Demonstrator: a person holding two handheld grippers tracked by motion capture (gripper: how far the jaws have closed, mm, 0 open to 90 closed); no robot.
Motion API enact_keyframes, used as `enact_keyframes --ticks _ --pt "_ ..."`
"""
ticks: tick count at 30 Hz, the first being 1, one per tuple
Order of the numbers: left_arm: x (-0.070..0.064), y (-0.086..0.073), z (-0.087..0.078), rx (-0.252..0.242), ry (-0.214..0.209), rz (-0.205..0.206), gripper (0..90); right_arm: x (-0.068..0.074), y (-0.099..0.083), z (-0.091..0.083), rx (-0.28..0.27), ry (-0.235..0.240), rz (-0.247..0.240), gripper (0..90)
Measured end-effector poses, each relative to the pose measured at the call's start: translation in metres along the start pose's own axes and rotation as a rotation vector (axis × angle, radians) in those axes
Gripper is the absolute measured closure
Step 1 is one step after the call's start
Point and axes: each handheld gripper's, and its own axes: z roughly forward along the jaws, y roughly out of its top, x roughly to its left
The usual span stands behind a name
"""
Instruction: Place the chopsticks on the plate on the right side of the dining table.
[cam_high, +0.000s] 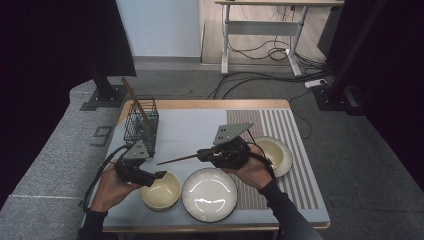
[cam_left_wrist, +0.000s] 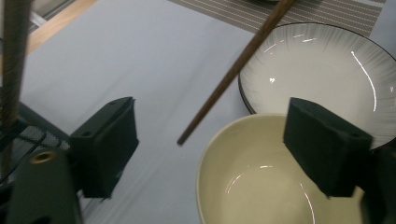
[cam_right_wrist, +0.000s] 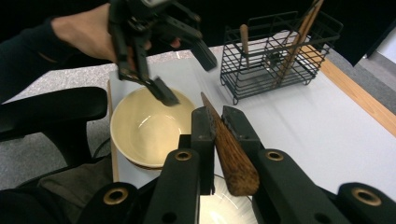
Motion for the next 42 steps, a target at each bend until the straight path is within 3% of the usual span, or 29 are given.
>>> enact_keyframes --ticks 6,15,25,31,34,38,42 --pt "-0.003 0.001 0.009 0.008 -0.005 0.029 39.4 0.004 0.003 0.000 -0.006 0.019 -0.005 83.4" --pt "-0.005 -0.001 0.009 -0.014 -0.036 0.068 73.3 0.009 0.007 0.002 -0.002 0.035 -0.017 83.4" --pt "-0.010 -0.002 0.008 -0.004 -0.049 0.163 80.2 -0.004 0.007 0.003 -0.022 0.035 0.046 79.3" --pt "-0.019 0.001 0.007 0.014 -0.029 0.246 85.3 -0.017 0.007 0.007 -0.024 -0.009 0.105 71.6" --pt "-0.020 0.004 0.005 0.013 -0.031 0.244 85.9 -0.023 0.007 0.008 -0.024 -0.036 0.130 66.0" --pt "-0.018 0.004 0.005 0.021 -0.043 0.231 85.9 -0.024 0.008 0.007 -0.033 -0.075 0.147 48.5" --pt "-0.018 0.005 0.007 0.033 -0.064 0.224 85.8 -0.027 0.011 0.005 -0.063 -0.123 0.172 36.9"
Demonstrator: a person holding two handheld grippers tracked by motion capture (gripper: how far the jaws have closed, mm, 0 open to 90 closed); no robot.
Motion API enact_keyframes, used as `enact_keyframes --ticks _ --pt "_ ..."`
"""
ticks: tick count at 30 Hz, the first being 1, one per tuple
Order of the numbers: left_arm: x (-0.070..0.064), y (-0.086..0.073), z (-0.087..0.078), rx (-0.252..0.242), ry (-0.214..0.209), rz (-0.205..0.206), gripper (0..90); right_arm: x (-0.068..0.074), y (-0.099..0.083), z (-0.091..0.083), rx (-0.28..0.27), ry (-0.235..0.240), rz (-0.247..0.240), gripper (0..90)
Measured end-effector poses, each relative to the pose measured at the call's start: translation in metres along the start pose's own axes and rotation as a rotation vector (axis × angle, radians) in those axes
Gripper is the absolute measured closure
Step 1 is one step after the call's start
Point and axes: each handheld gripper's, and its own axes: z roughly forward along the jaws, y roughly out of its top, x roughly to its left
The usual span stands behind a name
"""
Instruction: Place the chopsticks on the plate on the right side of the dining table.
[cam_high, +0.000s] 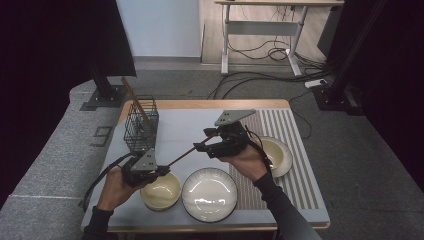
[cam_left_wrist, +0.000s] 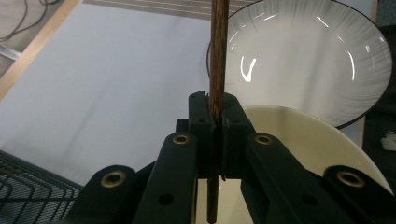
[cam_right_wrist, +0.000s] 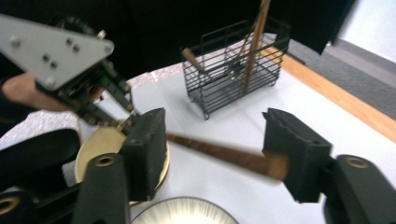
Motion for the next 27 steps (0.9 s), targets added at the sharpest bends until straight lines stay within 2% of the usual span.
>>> enact_keyframes --ticks 6,11,17,21,25,27 --pt "0.000 0.001 0.002 0.006 -0.015 -0.014 85.8 0.001 0.007 0.001 -0.032 -0.088 -0.016 30.6" --pt "0.000 0.000 -0.002 -0.003 -0.031 -0.021 85.8 0.001 0.007 0.004 -0.016 -0.171 -0.058 30.1" --pt "-0.001 -0.001 -0.004 -0.012 -0.050 -0.026 85.8 -0.013 -0.006 0.005 0.016 -0.198 -0.046 29.1" --pt "0.001 -0.002 -0.004 -0.031 -0.062 -0.035 85.8 -0.024 -0.016 0.006 0.033 -0.214 -0.025 28.5" --pt "0.002 -0.003 -0.008 -0.059 -0.072 -0.037 85.8 -0.034 -0.029 0.008 0.064 -0.242 -0.025 29.0" --pt "0.002 -0.003 -0.010 -0.068 -0.073 -0.035 85.7 -0.039 -0.034 0.008 0.066 -0.241 -0.008 29.0"
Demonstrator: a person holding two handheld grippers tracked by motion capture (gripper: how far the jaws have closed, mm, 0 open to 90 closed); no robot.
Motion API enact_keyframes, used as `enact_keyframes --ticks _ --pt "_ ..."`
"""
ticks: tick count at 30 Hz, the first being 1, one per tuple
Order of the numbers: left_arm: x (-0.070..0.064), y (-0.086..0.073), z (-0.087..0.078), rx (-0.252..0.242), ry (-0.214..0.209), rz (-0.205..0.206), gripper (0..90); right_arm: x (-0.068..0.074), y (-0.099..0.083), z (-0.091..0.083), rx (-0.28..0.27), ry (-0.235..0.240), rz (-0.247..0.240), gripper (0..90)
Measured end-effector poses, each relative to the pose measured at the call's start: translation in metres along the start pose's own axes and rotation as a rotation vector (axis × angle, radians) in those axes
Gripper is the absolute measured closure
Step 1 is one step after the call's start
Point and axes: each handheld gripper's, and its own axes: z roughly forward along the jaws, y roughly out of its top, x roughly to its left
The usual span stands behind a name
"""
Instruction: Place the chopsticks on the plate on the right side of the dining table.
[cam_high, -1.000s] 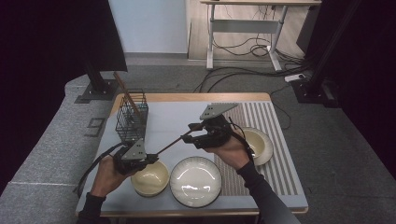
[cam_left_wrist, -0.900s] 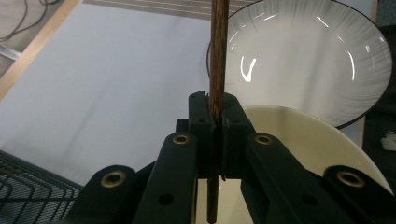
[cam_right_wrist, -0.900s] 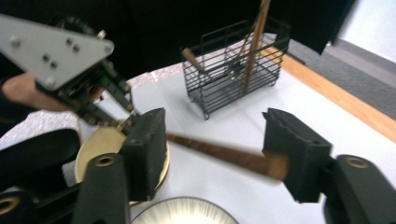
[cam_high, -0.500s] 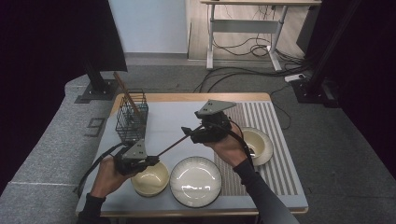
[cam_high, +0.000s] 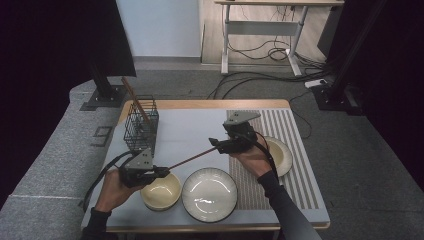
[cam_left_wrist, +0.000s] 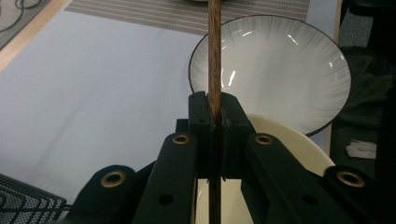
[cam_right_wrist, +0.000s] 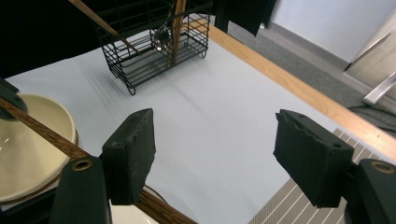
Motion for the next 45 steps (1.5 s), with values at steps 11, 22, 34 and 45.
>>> enact_keyframes --ticks 11,22,34,45 --pt "-0.002 -0.001 -0.001 0.007 -0.025 0.022 85.5 -0.010 -0.027 0.016 0.069 -0.007 0.027 29.5" --pt "0.000 -0.004 0.002 0.027 -0.055 0.011 85.8 -0.003 -0.014 -0.011 0.026 0.112 -0.029 29.1" --pt "-0.001 -0.008 0.004 0.041 -0.110 0.020 85.8 0.022 -0.019 -0.004 0.133 0.266 -0.171 37.7" --pt "-0.003 -0.008 0.005 0.050 -0.135 0.032 85.8 0.042 -0.019 0.011 0.230 0.328 -0.305 55.6"
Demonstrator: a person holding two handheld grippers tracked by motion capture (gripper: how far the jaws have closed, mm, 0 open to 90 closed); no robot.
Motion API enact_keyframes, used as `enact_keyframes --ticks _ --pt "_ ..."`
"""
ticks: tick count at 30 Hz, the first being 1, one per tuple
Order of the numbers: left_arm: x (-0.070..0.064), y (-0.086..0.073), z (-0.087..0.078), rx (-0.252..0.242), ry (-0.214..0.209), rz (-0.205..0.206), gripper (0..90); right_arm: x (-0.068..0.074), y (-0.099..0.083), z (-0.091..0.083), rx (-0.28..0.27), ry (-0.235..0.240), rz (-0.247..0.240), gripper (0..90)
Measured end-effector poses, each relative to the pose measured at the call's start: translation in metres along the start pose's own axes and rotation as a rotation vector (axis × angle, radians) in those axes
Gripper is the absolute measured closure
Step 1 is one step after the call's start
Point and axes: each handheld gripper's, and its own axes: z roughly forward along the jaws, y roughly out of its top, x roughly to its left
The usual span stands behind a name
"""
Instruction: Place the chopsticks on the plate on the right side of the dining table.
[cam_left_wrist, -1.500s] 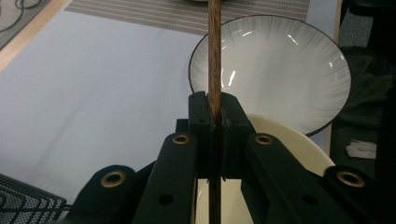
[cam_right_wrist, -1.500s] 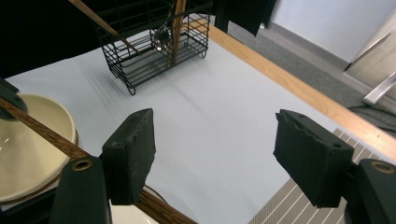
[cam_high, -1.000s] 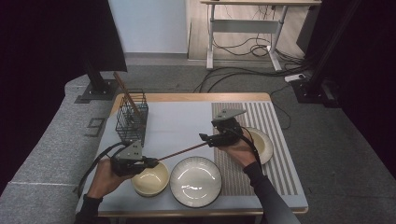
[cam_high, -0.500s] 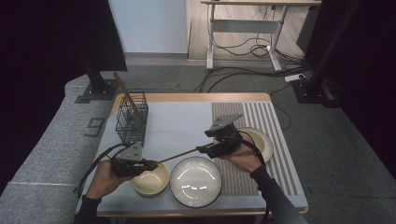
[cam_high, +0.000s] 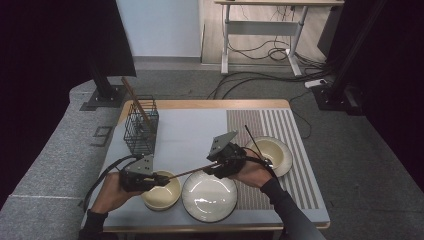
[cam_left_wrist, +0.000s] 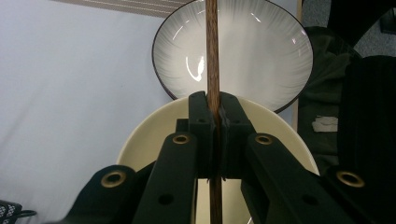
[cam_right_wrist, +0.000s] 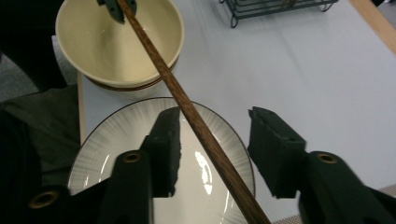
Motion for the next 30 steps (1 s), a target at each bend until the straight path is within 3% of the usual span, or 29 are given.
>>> enact_keyframes --ticks 4,9,14,17,18,24,30 --pt "0.000 0.000 -0.001 -0.006 -0.001 0.000 85.8 0.002 0.002 0.003 0.014 0.020 -0.014 64.4" --pt "0.001 0.000 -0.001 -0.005 0.000 0.000 85.5 0.001 0.004 0.002 0.016 0.030 -0.006 67.1" --pt "0.001 0.000 -0.001 -0.016 0.031 -0.010 83.4 0.002 0.002 0.001 0.027 0.034 -0.008 69.4" --pt "0.000 0.000 -0.002 -0.035 0.077 -0.022 75.2 0.000 -0.001 0.000 0.022 0.024 -0.001 71.6" --pt "0.001 0.000 -0.003 -0.040 0.086 -0.027 70.5 0.000 -0.002 -0.001 0.030 0.039 -0.003 74.2" --pt "0.004 0.000 -0.004 -0.043 0.130 -0.059 61.9 0.006 -0.003 0.000 0.008 0.120 -0.033 81.7" --pt "0.002 -0.001 -0.006 -0.061 0.196 -0.082 45.8 0.011 -0.001 -0.001 0.002 0.128 -0.044 84.0"
